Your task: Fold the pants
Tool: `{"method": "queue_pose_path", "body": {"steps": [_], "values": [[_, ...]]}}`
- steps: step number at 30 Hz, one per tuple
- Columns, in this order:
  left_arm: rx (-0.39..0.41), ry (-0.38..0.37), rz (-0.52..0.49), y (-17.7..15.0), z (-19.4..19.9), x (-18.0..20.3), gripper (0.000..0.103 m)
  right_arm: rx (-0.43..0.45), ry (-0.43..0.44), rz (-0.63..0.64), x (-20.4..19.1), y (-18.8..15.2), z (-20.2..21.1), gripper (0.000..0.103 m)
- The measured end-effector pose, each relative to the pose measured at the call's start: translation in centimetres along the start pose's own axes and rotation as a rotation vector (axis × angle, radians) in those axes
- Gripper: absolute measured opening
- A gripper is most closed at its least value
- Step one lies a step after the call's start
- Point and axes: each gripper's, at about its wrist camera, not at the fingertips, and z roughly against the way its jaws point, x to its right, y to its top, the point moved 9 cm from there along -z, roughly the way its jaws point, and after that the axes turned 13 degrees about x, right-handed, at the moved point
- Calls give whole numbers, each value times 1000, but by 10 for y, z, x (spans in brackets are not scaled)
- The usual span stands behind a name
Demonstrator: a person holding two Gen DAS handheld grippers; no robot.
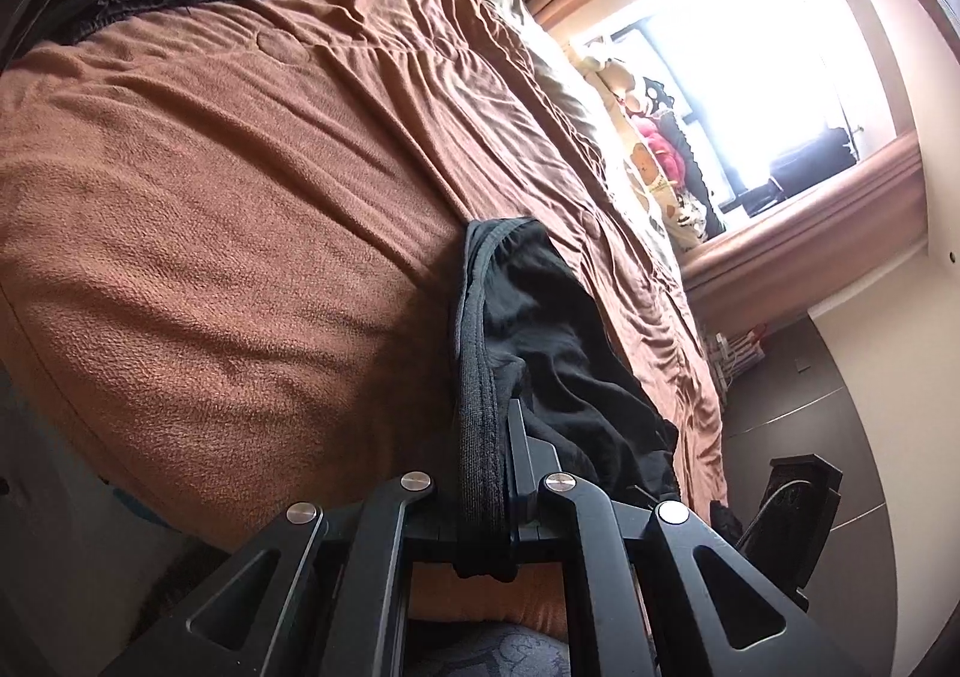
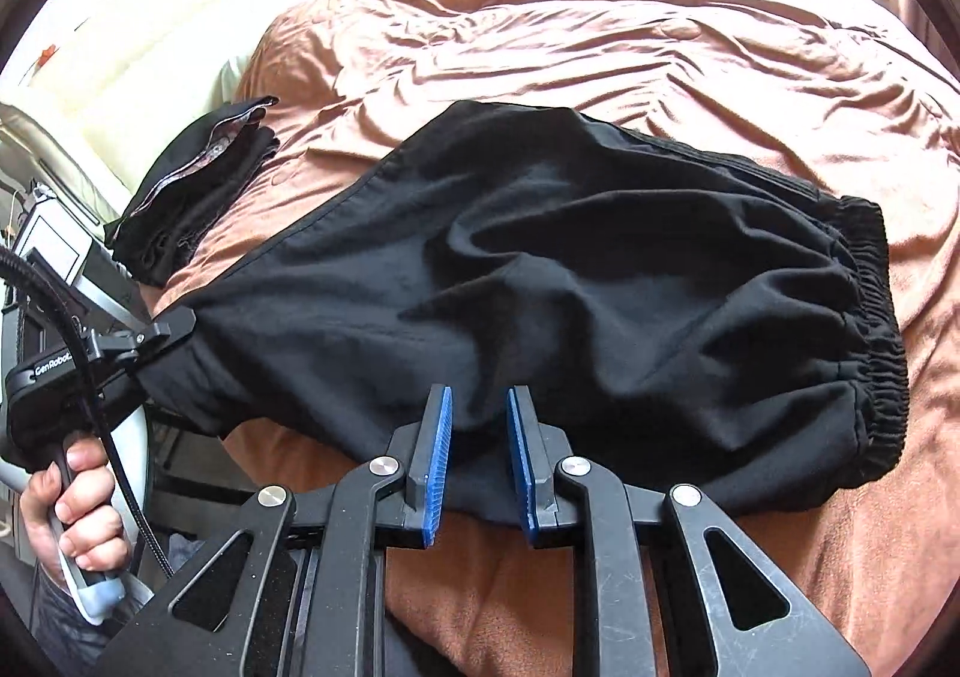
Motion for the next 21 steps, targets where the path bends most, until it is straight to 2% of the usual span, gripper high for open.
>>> {"method": "queue_pose_path", "body": {"steps": [4,8,10,15,21], "values": [[5,6,25,0,3,-1,8,-37,-27,21,0,2,-19,17],[18,18,110,1,4,-9,8,-93,-70,24,10,-4,-35,17],[18,31,136,0,4,-11,8,-110,-77,6,15,-5,-40,12],[36,71,180,-2,7,-16,8,-74,-83,-10,18,14,-43,10],[49,110,196,-5,9,-18,8,-82,-92,-16,28,28,-60,10]]}}
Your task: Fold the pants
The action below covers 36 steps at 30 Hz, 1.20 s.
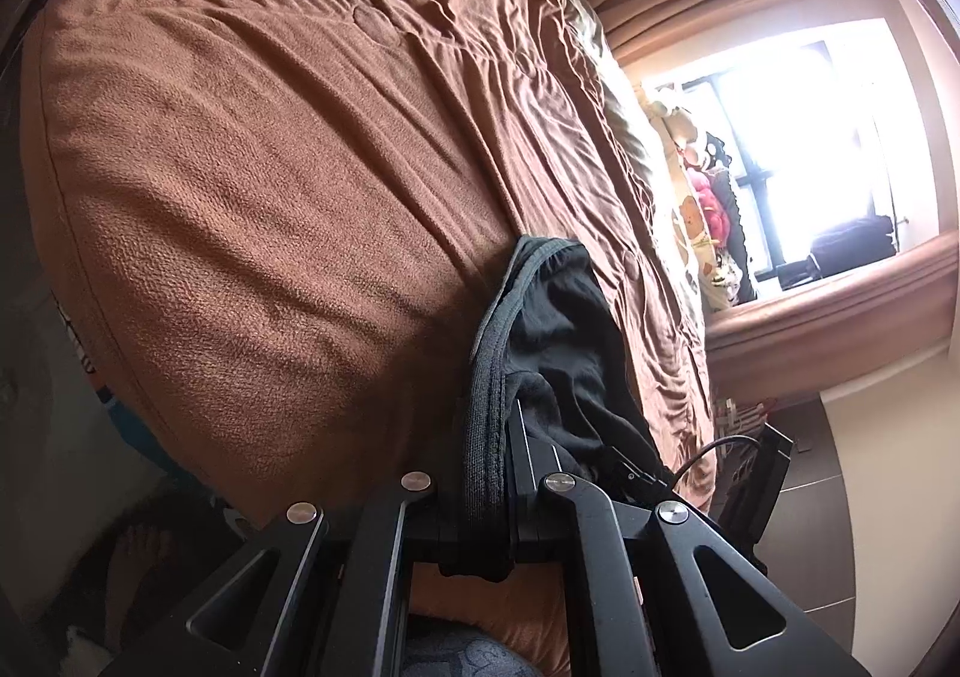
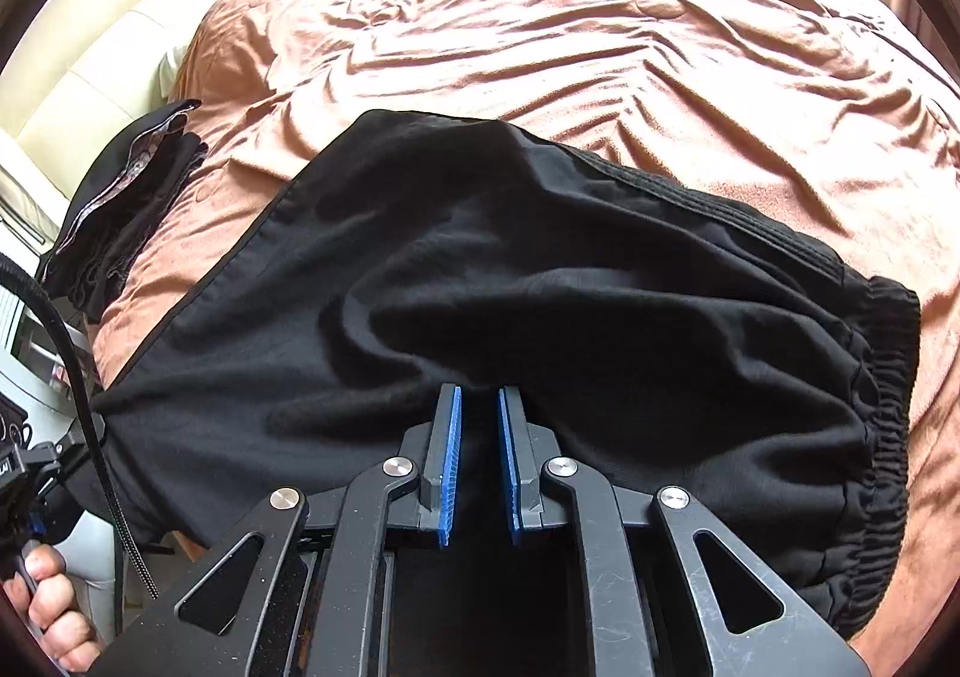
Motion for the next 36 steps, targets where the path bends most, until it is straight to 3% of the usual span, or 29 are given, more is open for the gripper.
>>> {"method": "queue_pose_path", "body": {"steps": [15,26,36], "values": [[-12,101,20,-5,-14,-22,8,-29,-37,-93,28,40,-53,10],[-13,132,21,-7,-18,-24,8,8,-89,-58,39,58,-78,2],[-1,94,3,2,-14,1,8,104,20,-127,25,56,-10,3]]}}
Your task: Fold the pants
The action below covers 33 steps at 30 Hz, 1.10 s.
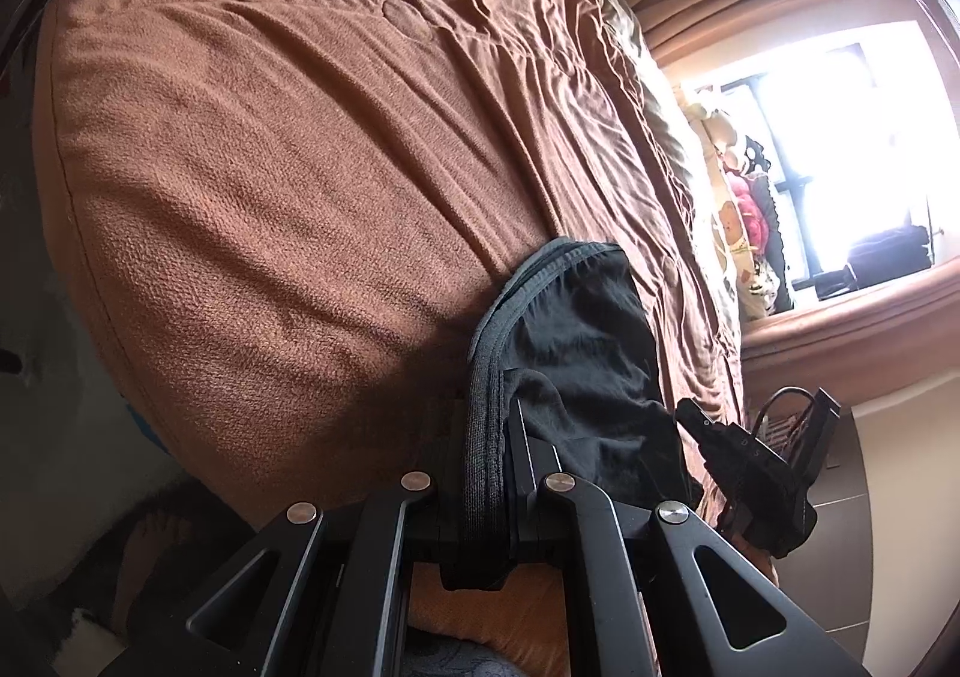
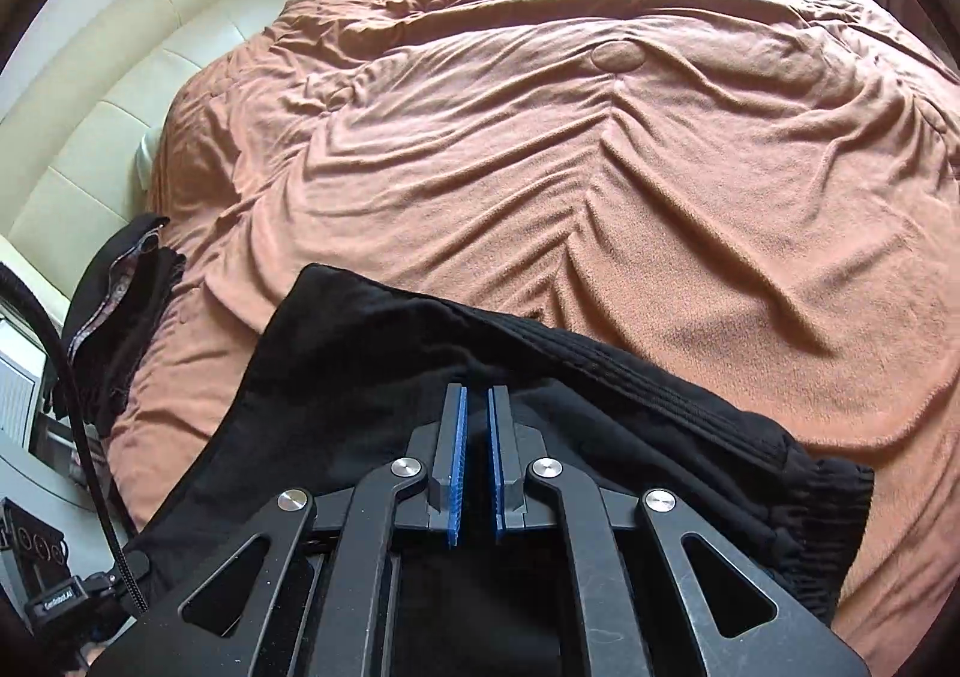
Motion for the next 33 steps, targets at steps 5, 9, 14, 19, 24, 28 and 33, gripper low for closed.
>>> {"method": "queue_pose_path", "body": {"steps": [5,9,14,19,24,28,33], "values": [[6,-38,-28,7,5,23,8,26,41,-63,5,-13,29,3],[10,-61,-56,9,7,41,8,6,66,-101,9,-28,39,3],[21,-80,-95,13,11,62,8,-24,112,-125,-2,-45,43,3],[20,-98,-120,14,12,81,8,-72,161,-106,-19,-61,39,3],[17,-133,-151,13,15,107,8,-154,176,-122,-23,-88,30,3],[2,-153,-189,4,16,126,8,-176,185,-108,-26,-96,35,3],[-21,-183,-238,-9,15,149,8,-157,213,-158,-12,-100,58,3]]}}
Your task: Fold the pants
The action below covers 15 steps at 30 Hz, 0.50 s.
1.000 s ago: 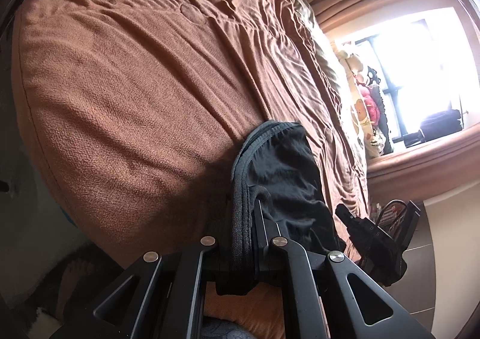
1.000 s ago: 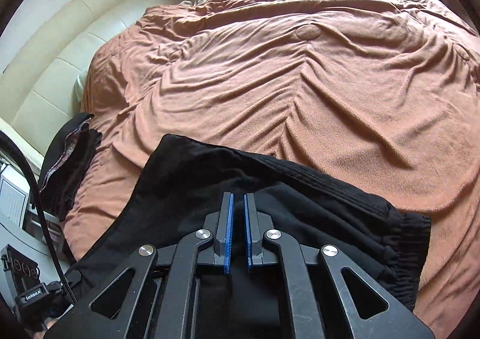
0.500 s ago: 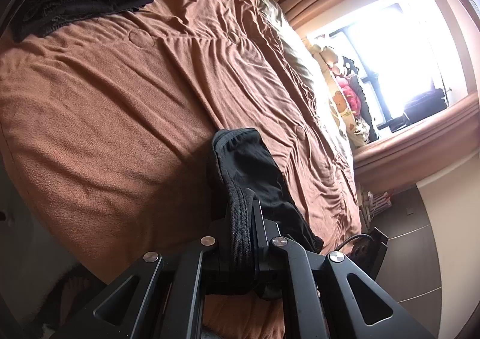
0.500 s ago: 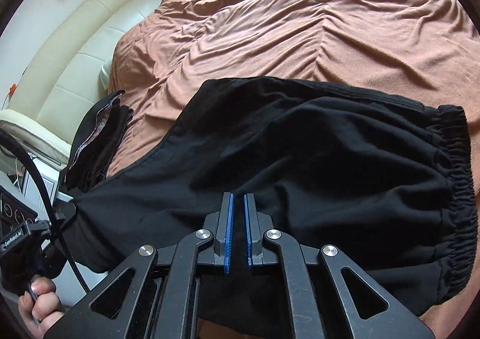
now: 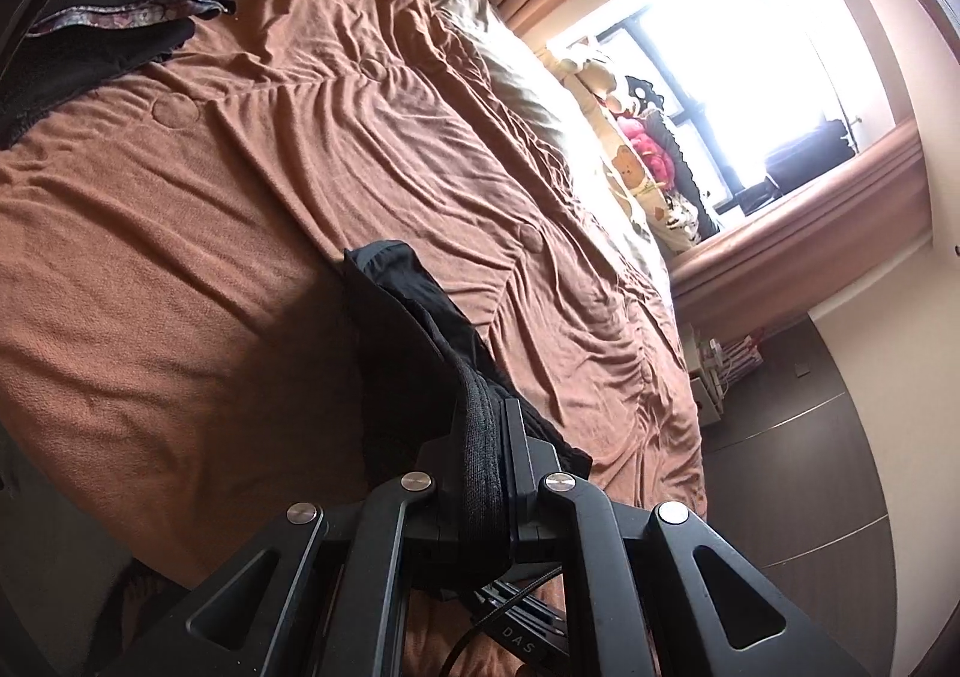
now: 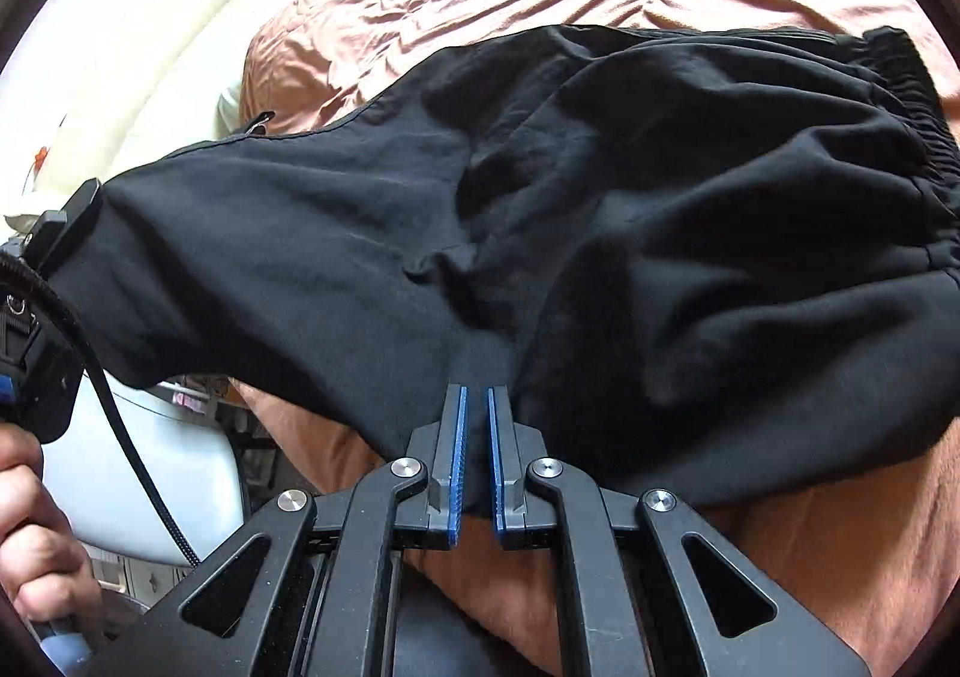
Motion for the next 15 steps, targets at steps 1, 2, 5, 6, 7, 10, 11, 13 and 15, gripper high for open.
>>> {"method": "queue_pose_path", "body": {"steps": [1,2,5,6,7,10,11,13,15], "values": [[-2,-5,-11,-1,0,5,8,12,5,-4,3,1,7,3],[-5,-11,-21,-2,0,11,8,26,8,-8,5,1,14,3],[-18,-33,-52,-7,-2,29,8,78,13,-23,15,5,41,3],[-23,-39,-65,-10,-3,35,8,97,13,-32,20,7,50,3],[-29,-46,-76,-12,-5,41,8,113,14,-50,25,8,61,3],[-51,-67,-102,-22,-10,57,8,172,-9,-99,46,12,96,8],[-59,-74,-110,-26,-13,63,8,193,-22,-109,51,11,108,8],[-77,-85,-128,-36,-18,74,8,214,-42,-136,66,10,130,8],[-97,-95,-145,-47,-24,84,8,237,-78,-147,76,8,148,8]]}}
